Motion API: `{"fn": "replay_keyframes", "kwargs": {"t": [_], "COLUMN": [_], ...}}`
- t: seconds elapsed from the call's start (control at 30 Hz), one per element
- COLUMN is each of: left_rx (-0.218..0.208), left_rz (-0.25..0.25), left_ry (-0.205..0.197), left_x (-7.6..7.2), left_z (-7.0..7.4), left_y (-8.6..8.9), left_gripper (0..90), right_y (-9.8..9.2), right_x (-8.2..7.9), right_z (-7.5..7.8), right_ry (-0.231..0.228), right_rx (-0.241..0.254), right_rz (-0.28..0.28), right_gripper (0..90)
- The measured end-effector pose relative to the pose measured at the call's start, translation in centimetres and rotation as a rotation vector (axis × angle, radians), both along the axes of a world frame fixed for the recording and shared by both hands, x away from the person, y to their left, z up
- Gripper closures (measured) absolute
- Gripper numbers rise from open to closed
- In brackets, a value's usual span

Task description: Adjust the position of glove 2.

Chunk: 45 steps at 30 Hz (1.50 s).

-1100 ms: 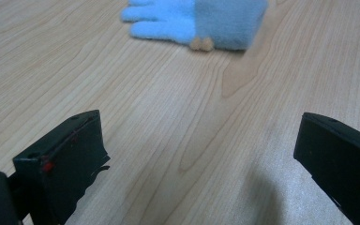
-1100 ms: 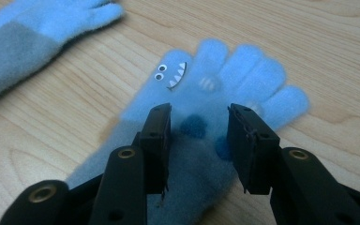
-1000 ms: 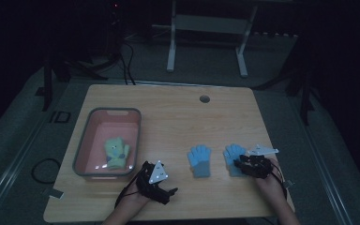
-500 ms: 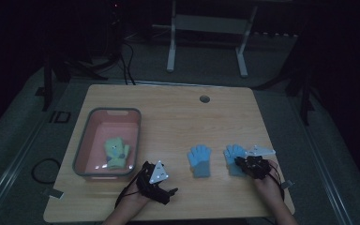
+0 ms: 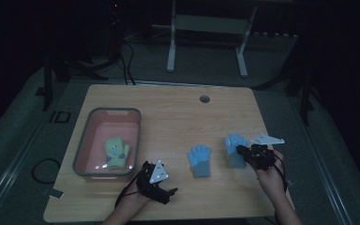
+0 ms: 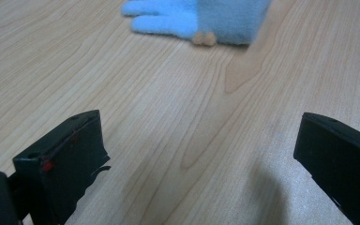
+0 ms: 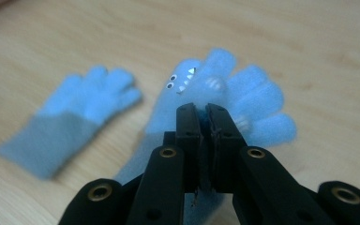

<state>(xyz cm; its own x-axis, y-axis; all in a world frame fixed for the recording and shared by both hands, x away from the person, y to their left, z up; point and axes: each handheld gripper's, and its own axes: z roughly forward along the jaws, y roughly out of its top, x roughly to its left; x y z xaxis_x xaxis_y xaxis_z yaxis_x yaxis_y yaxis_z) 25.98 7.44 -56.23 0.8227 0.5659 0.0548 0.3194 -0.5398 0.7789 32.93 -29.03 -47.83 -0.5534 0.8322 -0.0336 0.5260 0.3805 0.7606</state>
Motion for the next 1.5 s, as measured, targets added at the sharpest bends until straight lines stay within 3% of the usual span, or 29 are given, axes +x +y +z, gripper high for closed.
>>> {"fn": "replay_keyframes", "kwargs": {"t": [0.23, 0.37, 0.57, 0.77, 1.0, 1.3, 1.5], "left_rx": [0.0, 0.004, 0.001, 0.0, -0.002, -0.005, -0.005], "left_rz": [-0.003, -0.006, -0.002, -0.005, -0.005, -0.009, -0.009], "left_ry": [-0.005, -0.006, -0.009, -0.015, -0.017, -0.015, -0.015], "left_x": [0.0, 0.0, -0.1, -0.2, -0.2, -0.2, -0.3], "left_z": [0.0, 0.1, 0.1, 0.2, 0.2, 0.2, 0.2], "left_y": [0.0, 0.0, 0.0, 0.1, 0.2, 0.0, 0.0], "left_gripper": [2.4, 2.5, 2.5, 2.5, 2.5, 2.4, 2.5], "right_y": [2.0, 3.5, 6.1, 8.8, 10.1, 10.3, 10.7], "right_x": [-0.1, -0.2, -0.4, -0.6, -0.8, -0.9, -0.7], "right_z": [2.4, 3.1, 3.1, 2.9, 1.5, -0.9, -2.3], "right_ry": [-0.053, -0.054, -0.045, -0.036, 0.003, 0.06, 0.09], "right_rx": [0.014, 0.028, 0.048, 0.036, 0.039, 0.037, 0.0], "right_rz": [0.06, 0.081, 0.127, 0.188, 0.215, 0.218, 0.229], "right_gripper": [84.5, 84.5, 84.5, 84.5, 84.5, 84.4, 84.2]}}
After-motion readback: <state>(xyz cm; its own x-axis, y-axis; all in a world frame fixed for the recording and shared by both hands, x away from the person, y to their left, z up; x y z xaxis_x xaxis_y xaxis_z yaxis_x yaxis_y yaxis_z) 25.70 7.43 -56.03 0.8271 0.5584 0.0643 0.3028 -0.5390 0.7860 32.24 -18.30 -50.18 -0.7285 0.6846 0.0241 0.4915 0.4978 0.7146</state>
